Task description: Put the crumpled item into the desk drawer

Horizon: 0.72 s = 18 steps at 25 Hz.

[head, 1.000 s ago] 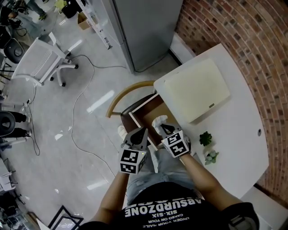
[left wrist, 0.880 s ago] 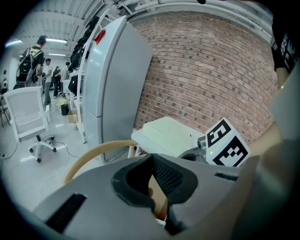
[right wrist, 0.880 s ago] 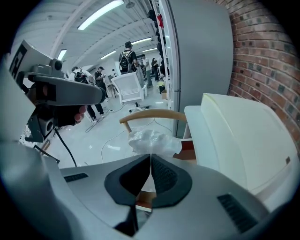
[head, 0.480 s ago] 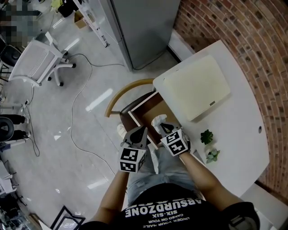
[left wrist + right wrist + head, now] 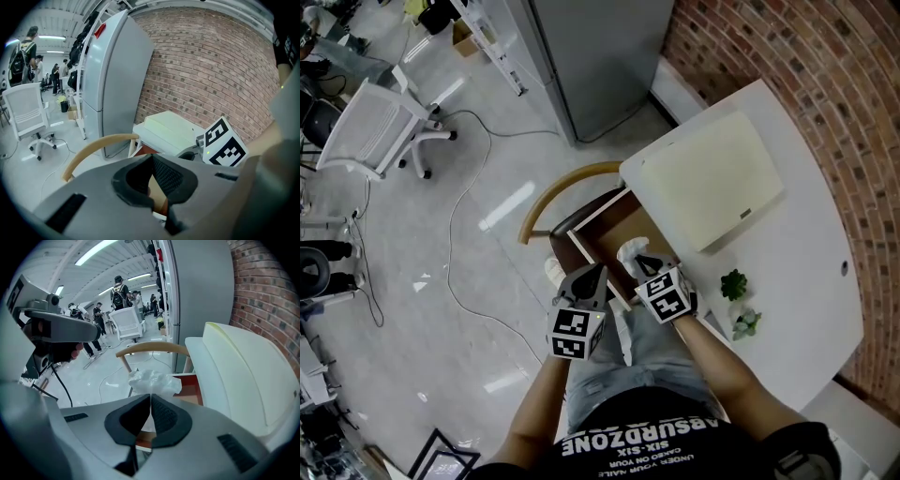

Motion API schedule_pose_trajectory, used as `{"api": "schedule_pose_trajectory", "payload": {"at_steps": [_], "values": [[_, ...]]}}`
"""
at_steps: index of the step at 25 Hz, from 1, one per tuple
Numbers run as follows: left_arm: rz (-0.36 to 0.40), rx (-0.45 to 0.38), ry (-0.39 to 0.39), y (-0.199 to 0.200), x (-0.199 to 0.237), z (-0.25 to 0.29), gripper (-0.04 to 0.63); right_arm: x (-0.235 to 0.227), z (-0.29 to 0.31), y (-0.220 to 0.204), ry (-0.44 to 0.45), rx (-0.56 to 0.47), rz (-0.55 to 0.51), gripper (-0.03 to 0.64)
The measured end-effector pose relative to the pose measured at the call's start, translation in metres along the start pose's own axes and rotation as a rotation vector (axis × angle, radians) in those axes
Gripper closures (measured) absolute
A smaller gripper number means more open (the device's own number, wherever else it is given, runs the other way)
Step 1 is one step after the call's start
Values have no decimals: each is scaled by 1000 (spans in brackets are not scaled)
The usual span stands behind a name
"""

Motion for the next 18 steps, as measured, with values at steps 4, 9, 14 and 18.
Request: {"api": "schedule_pose_trajectory", "payload": {"at_steps": [4, 9, 14, 18], "values": [[0, 13, -1, -5, 0, 2, 591, -1, 5, -3, -3, 4, -6, 611], [1, 29, -7, -11, 0, 4, 591, -1, 9, -4, -6, 9, -5, 611], [-4, 32, -15, -15, 1, 4, 591, -1, 13, -7, -11, 17, -3, 611], [-8, 34, -18, -19, 2, 7, 591, -3, 18, -11, -15, 24, -1, 611]]}}
Point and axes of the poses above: the fingertips, and each gripper's own axes: z forward along the fingers, x to its left, y out of its top, the point moved 3 cm from there along -z, backward along the fingers, and after that the axes turned 11 degrees about z, right-handed, at the moved point
